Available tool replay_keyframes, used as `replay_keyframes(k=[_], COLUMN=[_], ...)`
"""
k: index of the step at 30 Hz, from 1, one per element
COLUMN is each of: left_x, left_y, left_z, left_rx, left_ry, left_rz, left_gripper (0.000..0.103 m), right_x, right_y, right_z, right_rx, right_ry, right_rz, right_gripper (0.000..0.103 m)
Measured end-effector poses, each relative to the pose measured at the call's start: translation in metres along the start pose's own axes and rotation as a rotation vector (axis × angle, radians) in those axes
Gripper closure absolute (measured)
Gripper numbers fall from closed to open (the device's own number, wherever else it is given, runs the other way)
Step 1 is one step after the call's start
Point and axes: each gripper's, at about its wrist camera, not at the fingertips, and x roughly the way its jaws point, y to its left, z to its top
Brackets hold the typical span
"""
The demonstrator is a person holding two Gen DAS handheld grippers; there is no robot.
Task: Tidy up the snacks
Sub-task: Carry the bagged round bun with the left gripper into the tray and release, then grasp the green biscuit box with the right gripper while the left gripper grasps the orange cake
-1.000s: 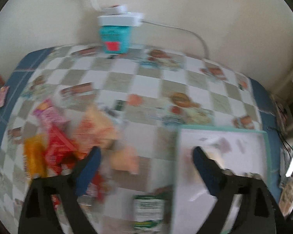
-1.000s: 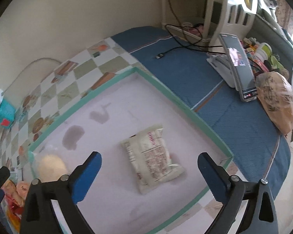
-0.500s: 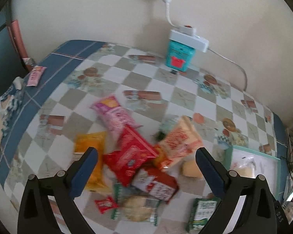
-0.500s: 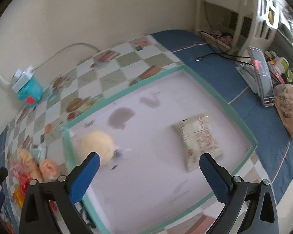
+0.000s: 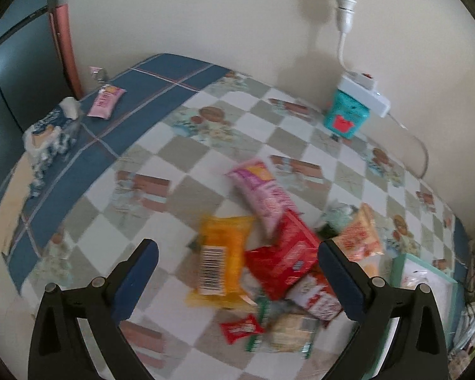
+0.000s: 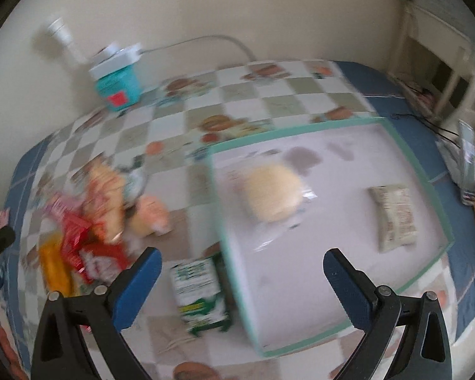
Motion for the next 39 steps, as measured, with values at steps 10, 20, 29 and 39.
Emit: replay_keyframes(k=[10, 20, 29, 39], left_x=[-0.001, 0.004, 0.020, 0.043], left_y=[0.052, 0.075, 0.064, 0.041], left_z=[0.001, 0.001, -0.004, -0.015], left_rx=[0.000, -0.058, -0.044, 0.017], left_ry=[0.005, 0.031, 0.099, 0.187], left_rz=[0.114, 0.096, 0.037, -0.012], left_gripper=[0.002, 0.002, 0.002, 0.002], right_x=[0.000, 0.004, 0.024, 0.041], right_y=[0.058, 0.074, 0.051, 0.006], right_z=[-0.015, -0.021, -0.017, -0.006], right_rx=[-0.118, -0.151, -0.071, 0.052], right_ry=[0.026, 0.058, 0.131, 0.174], right_rz=[0.070, 0.110, 0.134, 0.133], right_gripper=[0.000, 0.000, 0.000, 0.000])
